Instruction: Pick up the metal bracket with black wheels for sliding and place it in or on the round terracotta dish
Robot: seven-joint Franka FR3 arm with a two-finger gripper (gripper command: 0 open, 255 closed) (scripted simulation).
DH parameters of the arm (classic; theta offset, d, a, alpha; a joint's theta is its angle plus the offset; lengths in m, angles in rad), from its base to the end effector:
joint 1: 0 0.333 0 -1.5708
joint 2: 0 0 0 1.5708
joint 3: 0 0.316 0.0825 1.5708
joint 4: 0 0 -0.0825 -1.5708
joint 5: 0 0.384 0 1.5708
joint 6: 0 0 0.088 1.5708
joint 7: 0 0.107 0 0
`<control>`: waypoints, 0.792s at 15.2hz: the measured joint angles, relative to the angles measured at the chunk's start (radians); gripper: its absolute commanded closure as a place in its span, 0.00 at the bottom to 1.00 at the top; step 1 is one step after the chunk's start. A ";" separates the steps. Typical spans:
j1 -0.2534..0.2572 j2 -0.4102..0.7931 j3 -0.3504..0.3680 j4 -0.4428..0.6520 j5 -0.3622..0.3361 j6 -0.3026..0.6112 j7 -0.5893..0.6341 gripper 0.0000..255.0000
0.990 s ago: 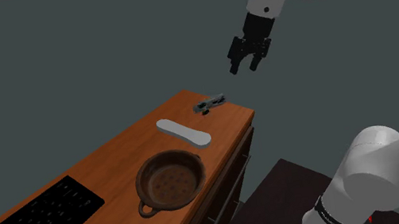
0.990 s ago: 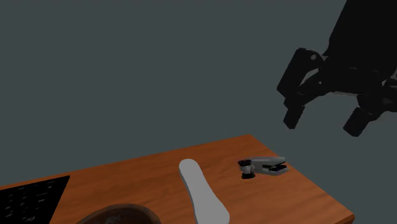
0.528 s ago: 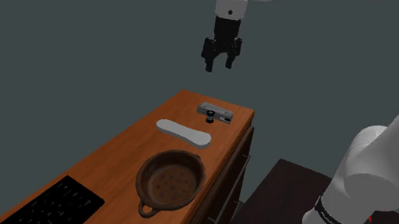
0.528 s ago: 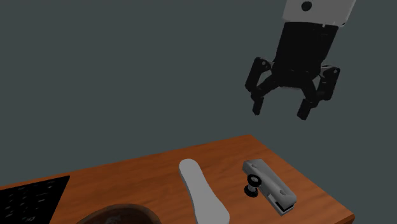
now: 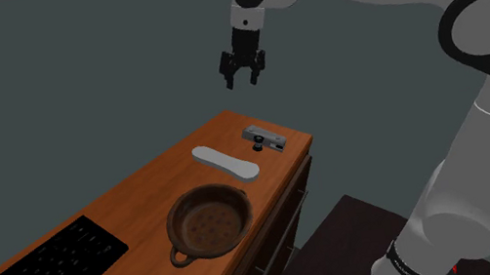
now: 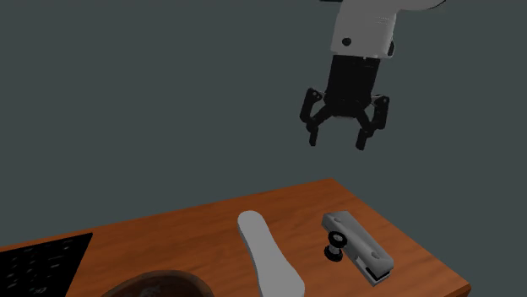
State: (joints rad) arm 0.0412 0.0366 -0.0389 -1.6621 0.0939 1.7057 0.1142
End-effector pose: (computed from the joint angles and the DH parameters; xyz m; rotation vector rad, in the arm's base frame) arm 0.5742 0.0105 0.5726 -3.0438 0.1892 -0.0026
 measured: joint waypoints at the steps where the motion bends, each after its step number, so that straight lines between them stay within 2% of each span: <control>1: 0.000 0.011 0.000 0.002 0.000 0.007 -0.002 0.00; 8: 0.002 0.024 0.002 -0.073 0.002 0.092 -0.006 0.00; 12: 0.002 0.024 0.002 -0.081 0.002 0.100 -0.007 0.00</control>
State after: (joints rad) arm 0.0437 0.0606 -0.0367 -1.7433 0.0958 1.8061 0.1077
